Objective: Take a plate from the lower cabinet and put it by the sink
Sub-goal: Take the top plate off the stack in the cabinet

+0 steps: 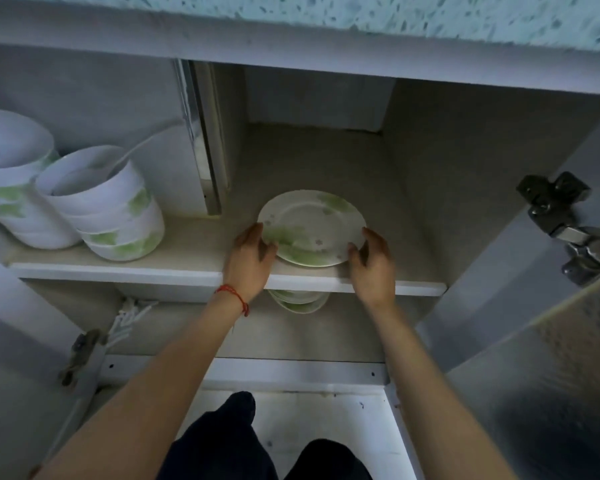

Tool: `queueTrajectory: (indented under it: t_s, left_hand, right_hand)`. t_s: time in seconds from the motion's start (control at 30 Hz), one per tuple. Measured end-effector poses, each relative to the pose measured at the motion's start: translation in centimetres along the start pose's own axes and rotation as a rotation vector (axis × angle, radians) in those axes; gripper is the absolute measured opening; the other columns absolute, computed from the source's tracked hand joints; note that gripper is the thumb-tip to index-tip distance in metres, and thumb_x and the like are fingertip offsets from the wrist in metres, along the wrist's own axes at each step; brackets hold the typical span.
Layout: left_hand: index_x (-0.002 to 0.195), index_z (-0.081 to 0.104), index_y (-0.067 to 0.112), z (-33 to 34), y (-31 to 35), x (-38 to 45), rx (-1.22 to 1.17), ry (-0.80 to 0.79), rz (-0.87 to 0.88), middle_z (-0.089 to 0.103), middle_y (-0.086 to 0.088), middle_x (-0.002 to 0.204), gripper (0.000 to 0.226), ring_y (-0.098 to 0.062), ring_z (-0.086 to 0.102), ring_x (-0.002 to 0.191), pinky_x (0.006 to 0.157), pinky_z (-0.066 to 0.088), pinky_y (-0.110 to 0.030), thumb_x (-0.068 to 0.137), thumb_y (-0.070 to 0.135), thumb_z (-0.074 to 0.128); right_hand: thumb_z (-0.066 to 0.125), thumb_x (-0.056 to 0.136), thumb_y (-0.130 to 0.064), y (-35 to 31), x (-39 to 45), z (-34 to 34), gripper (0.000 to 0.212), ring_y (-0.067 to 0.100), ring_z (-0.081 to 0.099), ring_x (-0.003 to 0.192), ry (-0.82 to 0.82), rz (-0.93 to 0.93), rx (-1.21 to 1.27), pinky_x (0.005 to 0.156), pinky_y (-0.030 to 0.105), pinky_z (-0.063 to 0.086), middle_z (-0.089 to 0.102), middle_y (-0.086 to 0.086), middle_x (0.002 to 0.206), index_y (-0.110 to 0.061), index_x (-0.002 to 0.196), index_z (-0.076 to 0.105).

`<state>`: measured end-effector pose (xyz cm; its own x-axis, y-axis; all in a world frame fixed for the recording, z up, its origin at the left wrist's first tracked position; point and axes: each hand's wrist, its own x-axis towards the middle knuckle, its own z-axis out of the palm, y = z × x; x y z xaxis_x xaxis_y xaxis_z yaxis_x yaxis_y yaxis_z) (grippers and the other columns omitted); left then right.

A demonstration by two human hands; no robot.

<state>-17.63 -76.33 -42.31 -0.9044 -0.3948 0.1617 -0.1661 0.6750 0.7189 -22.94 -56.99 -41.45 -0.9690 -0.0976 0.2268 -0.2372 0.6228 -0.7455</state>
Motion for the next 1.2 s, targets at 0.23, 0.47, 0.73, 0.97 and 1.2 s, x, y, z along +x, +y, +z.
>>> queueTrajectory:
  t_s: [0.23,0.47,0.73,0.97,1.2]
  left_hand:
    - [0.107,0.055,-0.001,0.0,0.2,2.5,-0.015,0.073,-0.076,0.062,-0.025,0.111,0.03,-0.038,0.057,0.101,0.085,0.045,-0.038,0.089,0.021,0.048]
    - [0.104,0.056,-0.003,-0.1,0.2,2.9,0.081,0.019,-0.096,0.061,-0.026,0.107,0.032,-0.038,0.055,0.1,0.085,0.045,-0.042,0.089,0.024,0.047]
    - [0.111,0.056,-0.001,-0.1,0.7,2.1,0.078,0.001,-0.109,0.059,-0.025,0.116,0.031,-0.04,0.055,0.104,0.087,0.043,-0.038,0.087,0.018,0.051]
    - [0.107,0.058,-0.002,-0.5,0.8,0.2,0.061,-0.003,-0.097,0.061,-0.026,0.112,0.027,-0.04,0.056,0.1,0.079,0.044,-0.036,0.086,0.015,0.052]
    - [0.103,0.06,-0.003,-0.8,0.7,-2.2,0.033,0.056,-0.065,0.063,-0.027,0.106,0.024,-0.041,0.058,0.096,0.078,0.045,-0.037,0.084,0.011,0.055]
  right_hand:
    - [0.05,0.088,-0.022,0.3,2.8,0.4,0.043,0.034,0.052,0.115,-0.043,0.083,-0.028,0.099,0.04,0.044,0.056,0.018,0.126,-0.004,0.126,0.047]
    - [0.05,0.087,-0.018,0.6,3.7,0.5,0.037,0.038,0.053,0.112,-0.055,0.1,-0.125,0.096,0.041,0.044,0.06,0.022,0.119,-0.001,0.119,0.052]
    - [0.044,0.091,-0.018,0.4,2.6,0.5,0.039,0.038,0.053,0.113,-0.071,0.113,-0.182,0.094,0.037,0.041,0.058,0.022,0.123,-0.001,0.127,0.047]
    - [0.047,0.088,-0.016,0.6,0.5,-0.1,0.035,0.041,0.054,0.107,-0.043,0.077,-0.209,0.089,0.04,0.043,0.06,0.025,0.117,0.0,0.12,0.052]
    - [0.047,0.088,-0.013,0.6,-1.3,-0.6,0.03,0.042,0.056,0.102,-0.023,0.03,-0.206,0.083,0.039,0.043,0.062,0.026,0.11,0.003,0.112,0.054]
